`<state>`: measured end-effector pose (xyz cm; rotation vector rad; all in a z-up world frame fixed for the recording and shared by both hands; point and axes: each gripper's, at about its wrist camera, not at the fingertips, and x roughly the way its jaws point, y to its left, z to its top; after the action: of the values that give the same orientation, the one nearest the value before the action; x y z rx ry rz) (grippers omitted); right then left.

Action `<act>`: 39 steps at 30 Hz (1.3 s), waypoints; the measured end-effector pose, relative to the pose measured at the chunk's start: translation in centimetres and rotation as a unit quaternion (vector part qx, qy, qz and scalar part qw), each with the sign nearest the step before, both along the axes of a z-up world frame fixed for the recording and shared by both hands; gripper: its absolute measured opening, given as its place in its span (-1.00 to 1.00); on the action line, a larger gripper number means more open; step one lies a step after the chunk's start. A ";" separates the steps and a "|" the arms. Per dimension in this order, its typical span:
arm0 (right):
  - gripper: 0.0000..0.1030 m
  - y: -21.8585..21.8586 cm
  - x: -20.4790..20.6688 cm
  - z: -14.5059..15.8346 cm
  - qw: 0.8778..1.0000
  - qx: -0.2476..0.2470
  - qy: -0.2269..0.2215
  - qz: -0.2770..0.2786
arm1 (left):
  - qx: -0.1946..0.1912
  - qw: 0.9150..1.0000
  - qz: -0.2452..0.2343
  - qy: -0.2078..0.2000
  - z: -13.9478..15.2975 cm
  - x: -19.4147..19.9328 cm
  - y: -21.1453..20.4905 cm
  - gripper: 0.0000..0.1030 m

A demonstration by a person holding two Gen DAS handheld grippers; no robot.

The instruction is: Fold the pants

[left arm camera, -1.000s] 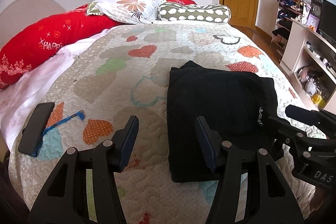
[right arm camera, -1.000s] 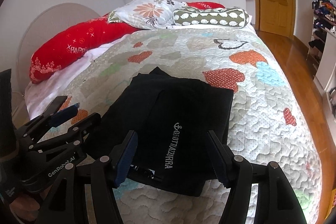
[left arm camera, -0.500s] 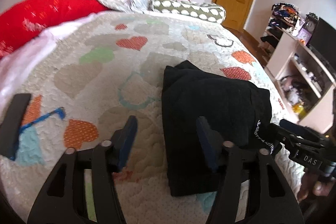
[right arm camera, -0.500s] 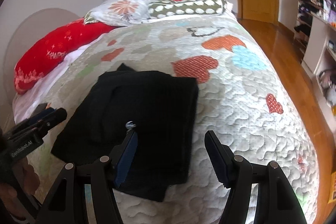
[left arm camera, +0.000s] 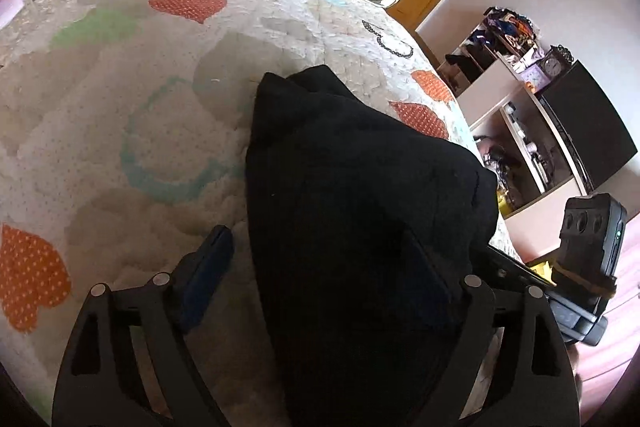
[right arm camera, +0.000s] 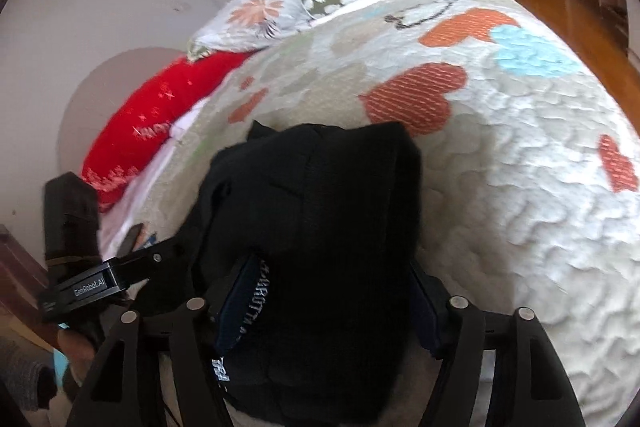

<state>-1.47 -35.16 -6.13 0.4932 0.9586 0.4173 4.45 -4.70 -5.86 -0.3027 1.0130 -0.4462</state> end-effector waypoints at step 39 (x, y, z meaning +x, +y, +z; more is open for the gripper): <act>-0.30 4.6 12.2 2.4 0.989 -0.143 -0.039 0.004 | 0.180 0.978 0.032 -0.104 2.1 4.0 -3.5 -0.21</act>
<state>10.76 -30.54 -3.68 0.2100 0.9278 0.2977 8.48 -8.24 -3.73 0.0369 0.8571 -0.2239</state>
